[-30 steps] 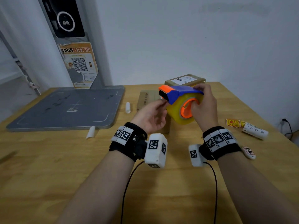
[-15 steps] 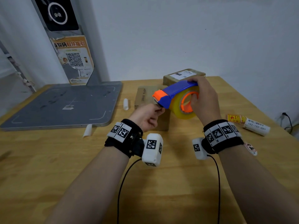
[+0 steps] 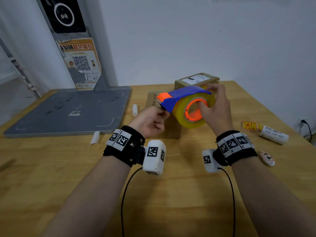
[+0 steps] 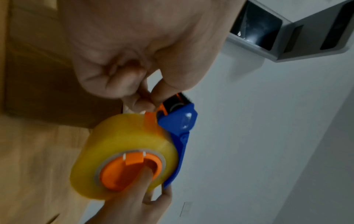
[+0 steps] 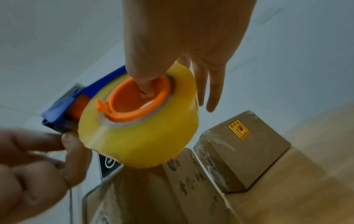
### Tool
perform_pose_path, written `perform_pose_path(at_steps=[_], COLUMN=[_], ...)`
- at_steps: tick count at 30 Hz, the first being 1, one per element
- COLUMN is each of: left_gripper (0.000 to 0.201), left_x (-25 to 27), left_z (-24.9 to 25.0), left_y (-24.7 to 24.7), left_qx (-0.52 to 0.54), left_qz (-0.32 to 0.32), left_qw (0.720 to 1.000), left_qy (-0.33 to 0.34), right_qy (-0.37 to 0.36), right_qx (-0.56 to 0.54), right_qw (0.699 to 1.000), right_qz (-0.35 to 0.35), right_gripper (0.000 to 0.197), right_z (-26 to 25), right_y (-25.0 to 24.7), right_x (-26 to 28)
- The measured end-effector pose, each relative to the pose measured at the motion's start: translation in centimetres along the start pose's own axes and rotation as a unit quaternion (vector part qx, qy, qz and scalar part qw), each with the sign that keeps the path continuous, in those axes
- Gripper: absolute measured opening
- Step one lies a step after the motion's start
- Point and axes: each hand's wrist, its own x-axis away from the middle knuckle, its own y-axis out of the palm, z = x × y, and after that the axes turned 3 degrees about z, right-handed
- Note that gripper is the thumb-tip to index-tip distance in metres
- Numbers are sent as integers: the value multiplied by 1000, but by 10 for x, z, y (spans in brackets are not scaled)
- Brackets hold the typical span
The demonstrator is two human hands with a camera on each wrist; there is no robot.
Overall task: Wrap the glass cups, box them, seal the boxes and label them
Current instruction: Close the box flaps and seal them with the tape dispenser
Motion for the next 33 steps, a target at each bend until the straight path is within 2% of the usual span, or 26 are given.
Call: perform_pose_path(at_steps=[3,5,8,10,12,15,17,23,26,33], left_gripper=[10,13,35,41,34,9,4,10,12,9], left_x=[7,7,1,-1,1,9,13,11,11,16], left_z=[2,2,-1,-5,-8,-10,-10,-12,-9,-2], left_y=[1,2,2,0,-3,-3,-2,3,4,1], left_qx=[-29,-40,-27,-17,-3,-12,-24,-125,-166,-174], left_qz=[-24,5,53,60,40,-17,-30,56,69,87], left_qw=[999,999,997,997,999,1000,999,990,983,980], left_qy=[1,26,44,41,30,-3,-18,37,36,31], right_qy=[50,49,37,29,15,-8,-36,-107,-123,-64], right_qx=[-69,-77,-59,-52,-40,-24,-15,20,32,25], right_qw=[996,996,997,998,999,999,999,994,992,997], right_qz=[-8,-8,-18,-21,-27,-29,-21,-6,-8,45], right_gripper=[50,57,69,73,74,72,70,69,68,65], right_z=[-2,-3,-3,-3,-2,-1,0,1,0,9], right_y=[0,0,0,-3,-5,-8,-9,-11,-12,-9], right_x=[0,1,-2,-5,-7,-10,-11,-14,-13,-10])
